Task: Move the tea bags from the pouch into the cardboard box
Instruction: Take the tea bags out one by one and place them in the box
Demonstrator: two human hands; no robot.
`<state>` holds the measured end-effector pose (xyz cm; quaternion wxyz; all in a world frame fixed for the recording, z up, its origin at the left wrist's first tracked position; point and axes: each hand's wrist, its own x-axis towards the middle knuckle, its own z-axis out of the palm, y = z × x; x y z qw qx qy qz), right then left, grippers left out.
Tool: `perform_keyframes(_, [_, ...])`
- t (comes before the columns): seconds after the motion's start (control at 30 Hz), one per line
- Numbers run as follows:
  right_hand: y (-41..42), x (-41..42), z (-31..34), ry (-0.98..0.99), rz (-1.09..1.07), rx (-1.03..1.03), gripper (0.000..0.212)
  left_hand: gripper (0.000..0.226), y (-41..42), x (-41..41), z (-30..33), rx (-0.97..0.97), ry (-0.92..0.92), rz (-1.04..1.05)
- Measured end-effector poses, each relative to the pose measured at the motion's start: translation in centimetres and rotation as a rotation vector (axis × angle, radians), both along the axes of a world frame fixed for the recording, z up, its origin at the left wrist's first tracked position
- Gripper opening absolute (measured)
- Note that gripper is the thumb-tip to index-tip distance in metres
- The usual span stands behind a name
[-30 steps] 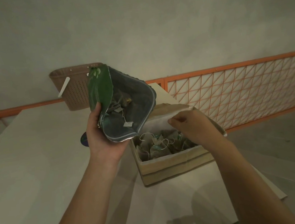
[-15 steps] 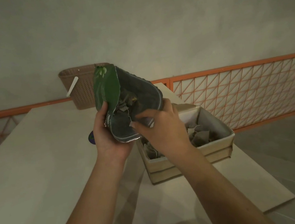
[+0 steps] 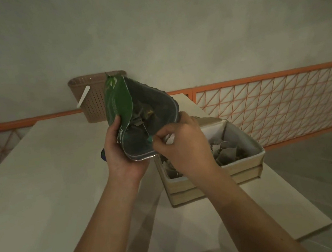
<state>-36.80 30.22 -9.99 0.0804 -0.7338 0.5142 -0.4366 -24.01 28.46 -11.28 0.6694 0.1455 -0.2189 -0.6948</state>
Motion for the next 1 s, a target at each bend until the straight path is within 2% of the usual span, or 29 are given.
perform_keyframes(0.27, [0.5,-3.1,3.0,-0.498,0.046,-0.106,0.001,0.06,-0.5,0.4,-0.1,-0.013,0.024,-0.02])
perform_keyframes(0.47, [0.5,-6.2,5.3,-0.821,0.175,0.077,0.014,0.057,-1.0,0.3,-0.6,-0.054,-0.006,-0.037])
perform_keyframes(0.67, [-0.9,-8.0,6.2,-0.745,0.212,0.235,0.021,0.058,-1.8,0.4,-1.5,-0.05,0.013,-0.106])
perform_keyframes(0.87, [-3.1,-8.9,4.3,-0.553,0.079,0.273,0.018,0.058,-1.8,0.2,-1.5,-0.031,0.011,-0.103])
perform_keyframes(0.93, [-3.4,-9.1,2.8,-0.42,0.006,0.308,0.016,0.057,-1.6,0.0,-1.5,-0.03,0.016,-0.1])
perform_keyframes(1.0, [-3.6,-9.4,1.1,-0.191,-0.058,0.335,0.013,0.057,-1.6,-0.1,-1.5,-0.025,0.012,-0.094])
